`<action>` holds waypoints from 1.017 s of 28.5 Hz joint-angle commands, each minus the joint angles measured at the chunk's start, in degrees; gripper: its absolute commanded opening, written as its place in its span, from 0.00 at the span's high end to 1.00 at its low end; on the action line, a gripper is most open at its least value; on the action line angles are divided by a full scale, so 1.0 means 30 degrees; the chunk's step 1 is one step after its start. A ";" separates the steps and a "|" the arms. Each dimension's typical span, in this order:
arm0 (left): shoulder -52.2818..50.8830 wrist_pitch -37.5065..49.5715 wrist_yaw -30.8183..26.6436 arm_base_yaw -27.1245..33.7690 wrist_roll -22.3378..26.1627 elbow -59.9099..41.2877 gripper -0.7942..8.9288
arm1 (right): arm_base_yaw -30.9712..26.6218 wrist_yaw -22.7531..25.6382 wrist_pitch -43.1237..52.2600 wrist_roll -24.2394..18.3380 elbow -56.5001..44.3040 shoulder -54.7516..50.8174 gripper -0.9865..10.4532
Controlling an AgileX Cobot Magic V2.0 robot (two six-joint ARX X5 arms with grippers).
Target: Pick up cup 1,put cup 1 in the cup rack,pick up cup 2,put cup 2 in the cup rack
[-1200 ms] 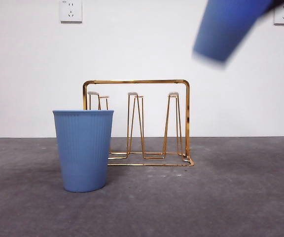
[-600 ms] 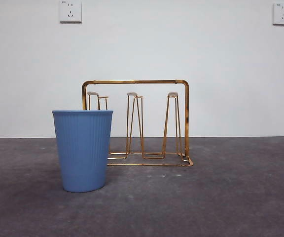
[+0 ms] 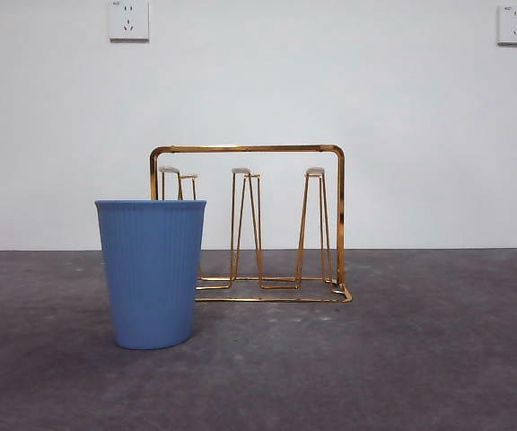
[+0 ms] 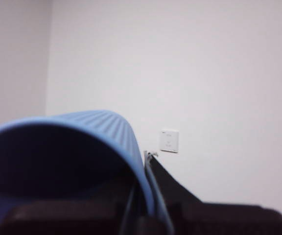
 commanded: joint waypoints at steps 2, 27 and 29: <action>0.0284 0.1071 -0.0597 -0.0131 -0.0102 0.0146 0.27 | 0.0022 -0.0029 0.0248 0.0933 -0.0117 0.0758 0.93; 0.0423 0.1290 -0.2266 -0.0044 0.0765 0.0816 0.27 | 0.5421 0.0903 0.3315 0.0882 -0.0117 0.4852 0.93; 0.0423 0.1290 -0.2557 0.0036 0.0831 0.0816 0.27 | 0.5632 0.1173 0.3293 0.0765 -0.0117 0.5034 0.93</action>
